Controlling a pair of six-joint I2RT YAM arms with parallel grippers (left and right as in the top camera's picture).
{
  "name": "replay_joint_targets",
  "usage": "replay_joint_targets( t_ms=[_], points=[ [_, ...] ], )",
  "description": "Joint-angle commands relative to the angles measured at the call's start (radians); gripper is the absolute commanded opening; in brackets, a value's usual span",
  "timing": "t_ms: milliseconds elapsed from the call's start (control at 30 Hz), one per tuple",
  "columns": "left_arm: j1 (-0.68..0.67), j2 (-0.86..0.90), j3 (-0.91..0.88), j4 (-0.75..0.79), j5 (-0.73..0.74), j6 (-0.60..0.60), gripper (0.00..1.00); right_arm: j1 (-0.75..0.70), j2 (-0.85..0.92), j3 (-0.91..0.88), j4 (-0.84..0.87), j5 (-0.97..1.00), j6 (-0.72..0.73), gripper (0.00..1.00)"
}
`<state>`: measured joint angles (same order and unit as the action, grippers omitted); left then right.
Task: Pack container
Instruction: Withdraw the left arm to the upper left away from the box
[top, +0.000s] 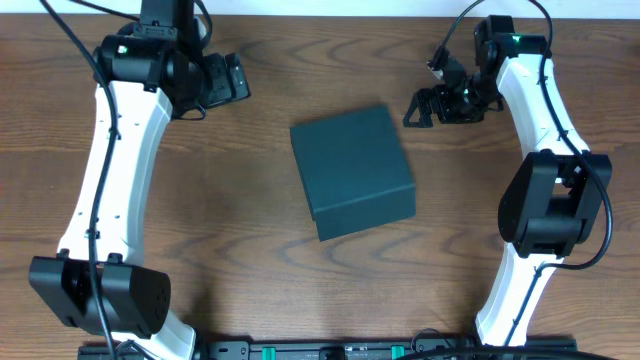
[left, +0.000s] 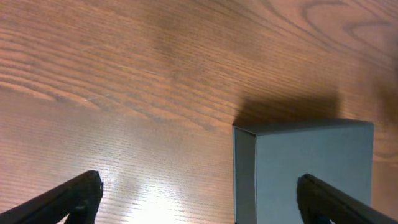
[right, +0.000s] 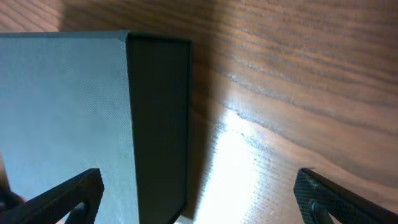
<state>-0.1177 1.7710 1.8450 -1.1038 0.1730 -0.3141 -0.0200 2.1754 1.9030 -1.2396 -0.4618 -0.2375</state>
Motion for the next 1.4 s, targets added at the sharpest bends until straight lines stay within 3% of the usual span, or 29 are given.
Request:
replay_joint_targets(
  t_ms=[0, 233, 333, 533, 933, 1367],
  points=[
    [0.002, 0.007, 0.003, -0.007, -0.003, 0.005, 0.99, 0.009, -0.031, 0.017, -0.010, -0.010, 0.035, 0.99],
    [0.002, 0.007, 0.003, -0.007, -0.002, 0.006, 0.99, 0.007, -0.031, 0.017, -0.008, 0.043, 0.072, 0.99],
    [0.002, 0.007, 0.003, -0.007, -0.002, 0.005, 0.99, 0.008, -0.031, 0.017, -0.002, 0.258, 0.191, 0.99],
    [0.002, 0.007, 0.003, -0.006, -0.002, 0.005, 0.99, 0.043, -0.032, 0.017, -0.006, 0.607, 0.142, 0.99],
    [0.002, 0.007, 0.003, -0.007, -0.002, 0.005, 0.99, 0.146, -0.032, 0.017, 0.026, 0.605, 0.136, 0.99],
    [0.002, 0.007, 0.003, -0.007, -0.002, 0.005, 0.99, 0.151, -0.032, 0.017, 0.020, 0.604, 0.136, 0.99]
  ],
)
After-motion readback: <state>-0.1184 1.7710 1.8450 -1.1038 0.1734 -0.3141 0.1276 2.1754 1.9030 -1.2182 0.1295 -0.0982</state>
